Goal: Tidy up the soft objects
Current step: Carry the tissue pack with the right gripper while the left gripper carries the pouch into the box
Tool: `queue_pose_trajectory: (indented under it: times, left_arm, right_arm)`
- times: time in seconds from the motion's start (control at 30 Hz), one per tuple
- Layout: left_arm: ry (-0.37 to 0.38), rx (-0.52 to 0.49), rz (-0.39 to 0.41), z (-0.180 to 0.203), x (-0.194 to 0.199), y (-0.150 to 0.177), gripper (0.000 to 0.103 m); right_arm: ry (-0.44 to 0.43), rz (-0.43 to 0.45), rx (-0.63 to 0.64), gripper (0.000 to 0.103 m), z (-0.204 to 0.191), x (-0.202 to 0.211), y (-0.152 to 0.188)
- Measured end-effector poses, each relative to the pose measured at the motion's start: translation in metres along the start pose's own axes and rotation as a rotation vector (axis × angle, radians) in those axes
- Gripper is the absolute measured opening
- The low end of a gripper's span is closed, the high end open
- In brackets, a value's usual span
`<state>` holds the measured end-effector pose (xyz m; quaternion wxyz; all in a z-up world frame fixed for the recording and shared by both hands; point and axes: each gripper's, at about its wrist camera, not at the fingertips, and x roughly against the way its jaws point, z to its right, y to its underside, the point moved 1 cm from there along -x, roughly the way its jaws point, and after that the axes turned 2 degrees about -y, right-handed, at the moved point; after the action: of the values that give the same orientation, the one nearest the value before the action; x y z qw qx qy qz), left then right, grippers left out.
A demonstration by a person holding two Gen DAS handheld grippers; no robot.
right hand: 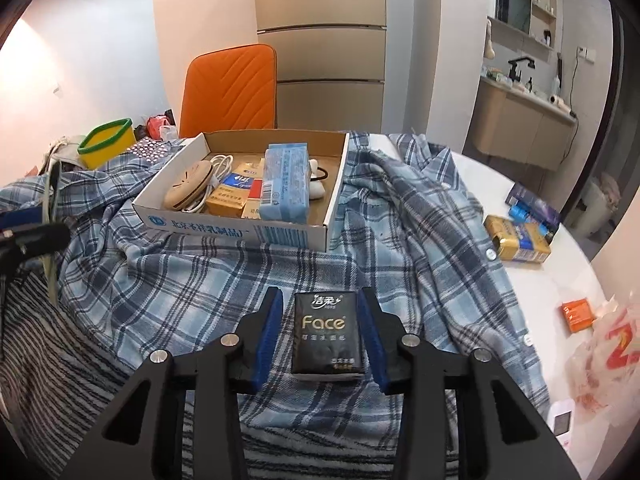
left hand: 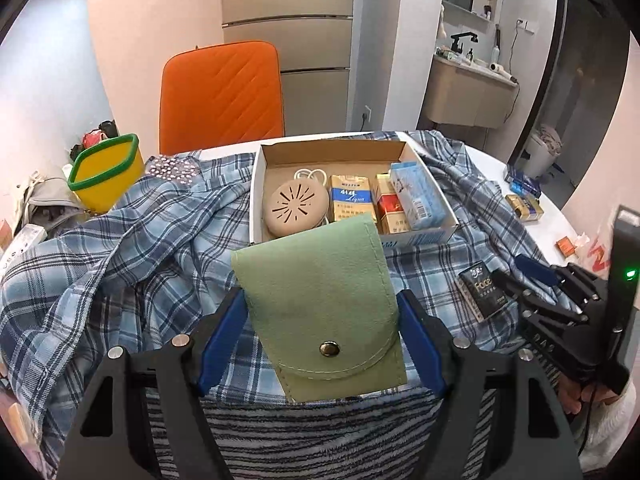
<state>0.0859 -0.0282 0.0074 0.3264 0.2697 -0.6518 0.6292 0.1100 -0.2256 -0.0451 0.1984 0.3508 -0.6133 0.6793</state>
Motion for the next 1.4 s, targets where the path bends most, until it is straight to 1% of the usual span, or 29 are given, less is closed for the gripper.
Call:
queue_pose_trajectory:
  times: [0.07,0.23,0.33,0.5,0.57,0.67,0.83,0.87,0.9,0.93,1.07,1.13,1.17,1.4]
  left_arm:
    - [0.013,-0.001,0.003,0.001,-0.001,0.0,0.074]
    - [0.039,-0.028,0.014,0.01,-0.008,0.005,0.074]
    - [0.05,-0.041,-0.001,0.016,-0.014,0.007,0.074]
    - [0.052,-0.05,-0.006,0.02,-0.018,0.009,0.074]
    - [0.053,-0.049,-0.009,0.02,-0.019,0.009,0.074]
    - [0.052,-0.045,-0.019,0.02,-0.02,0.009,0.074]
    - [0.051,-0.047,-0.013,0.018,-0.018,0.009,0.074]
    - [0.049,-0.049,-0.01,0.018,-0.017,0.01,0.074]
    - [0.047,-0.051,-0.008,0.018,-0.016,0.01,0.074]
    - [0.044,-0.053,-0.006,0.018,-0.016,0.01,0.074]
    - [0.041,-0.054,-0.009,0.017,-0.015,0.011,0.074]
    - [0.041,-0.055,-0.008,0.017,-0.015,0.011,0.074]
    - [0.043,-0.054,-0.008,0.017,-0.015,0.011,0.074]
    - [0.04,-0.065,0.01,0.016,-0.007,0.01,0.074]
  right_arm:
    - [-0.007,-0.037,-0.009,0.044,0.001,-0.007,0.001]
    - [-0.021,-0.113,-0.02,0.044,0.003,-0.027,0.007]
    - [-0.009,-0.139,-0.01,0.044,0.002,-0.035,0.009]
    - [0.022,-0.142,0.001,0.044,0.0,-0.037,0.01]
    - [0.022,-0.169,0.001,0.044,0.0,-0.043,0.011]
    - [0.01,-0.165,-0.01,0.044,0.002,-0.044,0.01]
    - [-0.012,-0.156,-0.025,0.044,0.004,-0.04,0.01]
    - [-0.015,-0.161,-0.028,0.046,0.004,-0.041,0.01]
    - [-0.015,-0.167,-0.031,0.055,0.005,-0.041,0.01]
    - [-0.019,-0.17,-0.035,0.057,0.005,-0.042,0.011]
    - [-0.026,-0.189,-0.044,0.057,0.007,-0.046,0.012]
    - [-0.017,-0.2,-0.041,0.053,0.006,-0.049,0.013]
    - [-0.013,-0.205,-0.041,0.048,0.006,-0.05,0.013]
    - [0.0,-0.142,-0.04,0.048,0.005,-0.034,0.011]
